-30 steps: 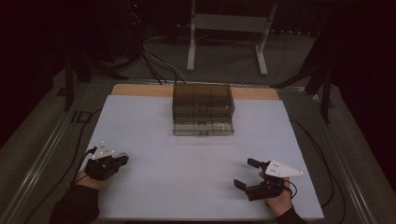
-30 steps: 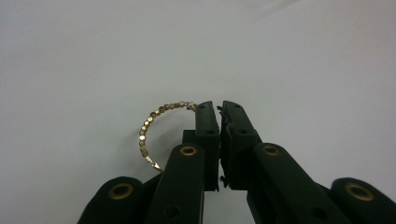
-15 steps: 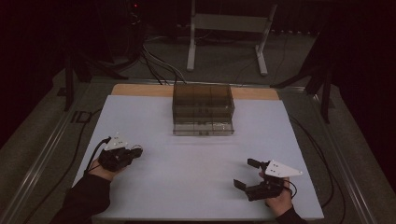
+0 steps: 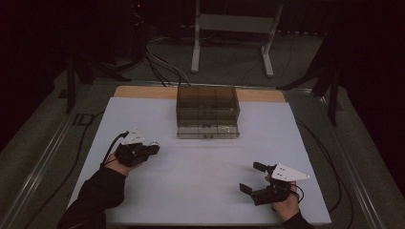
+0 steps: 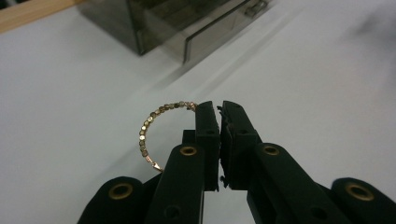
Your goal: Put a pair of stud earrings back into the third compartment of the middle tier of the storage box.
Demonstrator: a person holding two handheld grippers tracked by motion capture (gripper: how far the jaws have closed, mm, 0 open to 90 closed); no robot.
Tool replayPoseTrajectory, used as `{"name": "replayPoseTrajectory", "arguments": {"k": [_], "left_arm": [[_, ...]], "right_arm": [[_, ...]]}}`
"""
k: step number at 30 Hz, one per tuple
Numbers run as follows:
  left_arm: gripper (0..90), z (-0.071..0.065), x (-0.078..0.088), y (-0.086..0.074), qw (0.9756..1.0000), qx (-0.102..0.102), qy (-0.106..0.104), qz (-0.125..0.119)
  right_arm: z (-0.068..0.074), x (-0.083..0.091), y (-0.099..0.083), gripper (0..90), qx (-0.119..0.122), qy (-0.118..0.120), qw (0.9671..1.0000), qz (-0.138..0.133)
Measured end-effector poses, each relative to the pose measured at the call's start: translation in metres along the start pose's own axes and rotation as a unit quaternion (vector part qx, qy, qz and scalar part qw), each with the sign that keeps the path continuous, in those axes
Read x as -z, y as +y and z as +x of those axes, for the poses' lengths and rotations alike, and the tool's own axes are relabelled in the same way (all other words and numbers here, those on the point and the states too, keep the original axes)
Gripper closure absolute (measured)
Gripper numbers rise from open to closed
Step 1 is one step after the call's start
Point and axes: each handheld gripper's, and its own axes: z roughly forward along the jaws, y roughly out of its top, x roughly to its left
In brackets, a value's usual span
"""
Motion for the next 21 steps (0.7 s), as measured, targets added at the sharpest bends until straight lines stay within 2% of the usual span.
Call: {"name": "replayPoseTrajectory", "arguments": {"k": [1,6,16,21], "left_arm": [[87.8,-0.003,-0.006,0.01,0.9999,-0.008,-0.009,-0.001],[87.8,-0.006,-0.015,0.023,0.9995,-0.015,-0.028,-0.009],[87.7,-0.015,-0.036,0.045,0.9983,-0.031,-0.05,-0.005],[87.7,-0.024,-0.05,0.057,0.9972,-0.045,-0.06,0.001]], "right_arm": [[0.0,0.0,0.0,0.0,0.0,0.0,1.0,0.001],[0.0,0.001,0.0,0.0,-0.002,0.001,1.0,-0.001],[0.0,0.0,0.0,0.0,-0.001,0.001,1.0,0.0],[0.0,0.001,0.0,0.0,-0.001,0.002,1.0,-0.001]]}}
